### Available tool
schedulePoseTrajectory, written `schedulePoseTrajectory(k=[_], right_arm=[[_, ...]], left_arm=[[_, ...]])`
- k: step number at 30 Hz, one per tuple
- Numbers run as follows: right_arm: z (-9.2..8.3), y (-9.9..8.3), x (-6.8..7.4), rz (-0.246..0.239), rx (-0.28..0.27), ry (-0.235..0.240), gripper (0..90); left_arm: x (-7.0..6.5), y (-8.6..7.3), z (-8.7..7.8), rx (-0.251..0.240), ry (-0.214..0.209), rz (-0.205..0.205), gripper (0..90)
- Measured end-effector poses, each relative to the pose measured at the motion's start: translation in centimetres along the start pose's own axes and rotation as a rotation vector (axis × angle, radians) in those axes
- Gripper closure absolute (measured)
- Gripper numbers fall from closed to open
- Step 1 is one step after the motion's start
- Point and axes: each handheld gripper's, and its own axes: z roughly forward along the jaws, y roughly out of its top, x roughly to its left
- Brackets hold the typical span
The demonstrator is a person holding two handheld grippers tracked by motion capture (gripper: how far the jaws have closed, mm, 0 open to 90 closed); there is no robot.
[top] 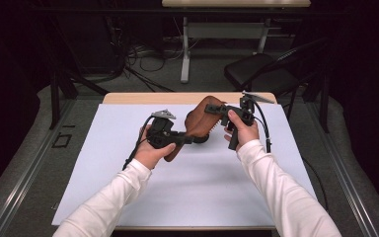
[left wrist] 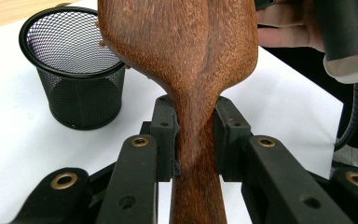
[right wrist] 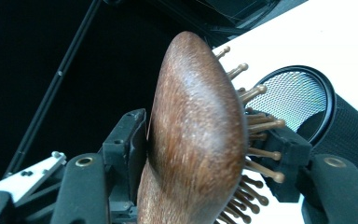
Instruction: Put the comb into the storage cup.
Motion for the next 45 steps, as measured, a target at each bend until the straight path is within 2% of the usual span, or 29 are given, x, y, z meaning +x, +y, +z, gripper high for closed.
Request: schedulePoseTrajectory(k=[4,18,28,45], right_arm=[[-0.2,0.1,-0.1,0.040,0.001,0.022,42.5],[-0.3,0.1,-0.7,0.122,0.007,0.075,46.9],[-0.4,0.1,-0.8,0.133,0.014,0.089,48.6],[-0.4,0.1,-1.2,0.186,0.033,0.109,50.1]], left_arm=[[0.0,0.0,0.1,-0.002,0.000,0.004,72.8],[0.0,-0.3,0.1,0.003,0.003,0.011,72.6],[-0.1,-0.3,0.1,0.002,0.006,0.017,72.4],[-0.3,-0.4,0.1,-0.004,0.015,0.027,71.1]])
